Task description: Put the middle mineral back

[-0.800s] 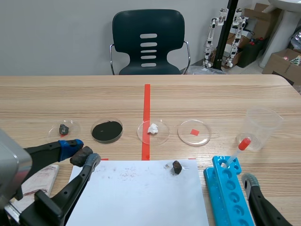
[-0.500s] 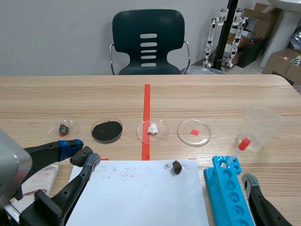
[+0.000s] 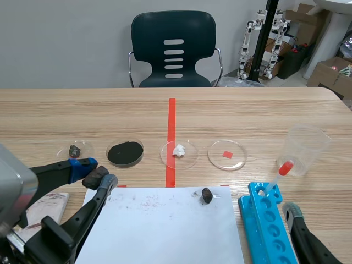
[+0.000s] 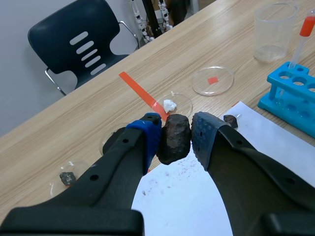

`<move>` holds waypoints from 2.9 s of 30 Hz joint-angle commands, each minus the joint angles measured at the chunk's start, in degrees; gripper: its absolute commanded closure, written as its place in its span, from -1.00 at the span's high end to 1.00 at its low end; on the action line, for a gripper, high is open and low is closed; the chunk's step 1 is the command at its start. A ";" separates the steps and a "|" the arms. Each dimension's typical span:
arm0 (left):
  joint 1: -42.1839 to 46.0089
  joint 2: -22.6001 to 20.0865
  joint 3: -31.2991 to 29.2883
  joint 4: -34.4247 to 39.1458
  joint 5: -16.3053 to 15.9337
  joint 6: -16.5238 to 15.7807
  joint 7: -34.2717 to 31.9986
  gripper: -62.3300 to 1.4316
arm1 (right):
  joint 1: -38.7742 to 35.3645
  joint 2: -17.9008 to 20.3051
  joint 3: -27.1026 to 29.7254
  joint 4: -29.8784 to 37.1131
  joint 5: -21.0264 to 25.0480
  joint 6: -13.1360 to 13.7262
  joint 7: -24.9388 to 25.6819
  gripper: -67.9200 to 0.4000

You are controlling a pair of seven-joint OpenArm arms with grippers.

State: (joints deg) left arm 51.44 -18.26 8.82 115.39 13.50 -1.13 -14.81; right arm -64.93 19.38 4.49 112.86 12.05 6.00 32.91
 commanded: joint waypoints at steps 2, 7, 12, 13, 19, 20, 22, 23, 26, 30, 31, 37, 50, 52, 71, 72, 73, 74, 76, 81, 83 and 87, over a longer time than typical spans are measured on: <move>0.13 0.13 0.07 0.46 -0.17 0.31 -0.61 -0.60 | 0.35 0.00 0.37 0.81 0.57 -0.20 0.83 1.00; 0.11 0.13 0.11 0.46 -0.39 0.11 -0.33 -0.60 | 0.35 0.00 0.37 0.81 0.57 -0.20 0.83 1.00; 0.11 0.13 0.20 0.46 -0.37 -0.70 -0.35 -0.60 | 0.35 0.00 0.37 0.81 0.57 -0.20 0.83 1.00; 0.11 0.13 0.20 0.46 -0.37 -0.70 -0.31 -0.60 | 0.35 0.00 0.37 0.81 0.57 -0.20 0.83 1.00; 0.09 0.13 0.15 0.46 -0.37 -0.68 -0.15 -0.60 | 0.35 0.00 0.37 0.81 0.57 -0.20 0.83 1.00; -0.09 0.13 0.15 0.44 -0.37 -0.68 -0.13 -0.60 | 0.35 0.00 0.37 0.81 0.57 -0.20 0.83 1.00; -1.01 0.15 0.17 0.35 -0.42 -1.07 0.90 -0.60 | 0.35 0.00 0.37 0.81 0.57 -0.20 0.83 1.00; -1.75 0.15 0.17 0.11 -0.68 -1.84 1.60 -0.60 | 0.35 0.00 0.37 0.81 0.57 -0.20 0.83 1.00; -5.16 0.17 1.05 -2.43 -2.82 -3.82 3.06 -0.60 | 0.35 0.00 0.37 0.81 0.57 -0.20 0.81 1.00; -10.71 0.68 2.95 -7.69 -3.87 -4.66 5.88 -0.60 | 0.35 0.00 0.37 0.81 0.57 -0.20 0.83 1.00; -12.02 1.07 3.34 -9.27 -3.85 -4.66 5.88 -0.60 | 0.35 0.00 0.37 0.81 0.57 -0.20 0.83 1.00; -19.58 5.11 5.29 -17.07 -3.85 -4.63 7.96 -0.60 | 0.35 0.00 0.37 0.81 0.57 -0.20 0.83 1.00; -35.26 8.07 12.13 -32.20 -3.82 -4.63 13.38 -0.59 | 0.35 0.00 0.37 0.81 0.57 -0.20 0.83 1.00; -36.98 8.09 13.64 -34.95 -3.82 -4.63 12.04 -0.59 | 0.35 0.00 0.37 0.81 0.57 -0.20 0.83 1.00; -49.00 11.91 16.28 -53.83 -5.79 -4.61 12.35 -0.59 | 0.35 0.00 0.37 0.81 0.57 -0.20 0.83 1.00; -49.33 11.98 16.28 -54.34 -5.79 -4.61 12.48 -0.59 | 0.35 0.00 0.37 0.81 0.57 -0.20 0.83 1.00; -49.64 12.04 16.28 -54.82 -5.81 -4.61 12.70 -0.59 | 0.35 0.00 0.37 0.81 0.57 -0.20 0.83 1.00; -49.96 12.07 16.28 -55.23 -5.81 -4.59 13.00 -0.59 | 0.35 0.00 0.37 0.81 0.57 -0.20 0.83 1.00; -50.62 12.07 16.28 -56.06 -5.81 -4.59 13.38 -0.59 | 0.35 0.00 0.37 0.81 0.57 -0.20 0.83 1.00; -51.01 12.07 16.22 -56.57 -5.79 -4.42 13.42 -0.59 | 0.35 0.00 0.37 0.81 0.57 -0.20 0.83 1.00; -50.99 12.33 16.24 -56.57 -5.79 -4.42 13.42 -0.59 | 0.35 0.00 0.37 0.81 0.57 -0.20 0.83 1.00; -50.99 12.39 16.24 -56.57 -5.79 -4.39 13.44 -0.49 | 0.35 0.00 0.37 0.81 0.57 -0.20 0.83 1.00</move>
State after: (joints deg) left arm 0.75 -6.66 25.41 57.84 7.88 -5.65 -0.64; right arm -64.93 19.38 4.49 112.86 12.05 6.00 32.91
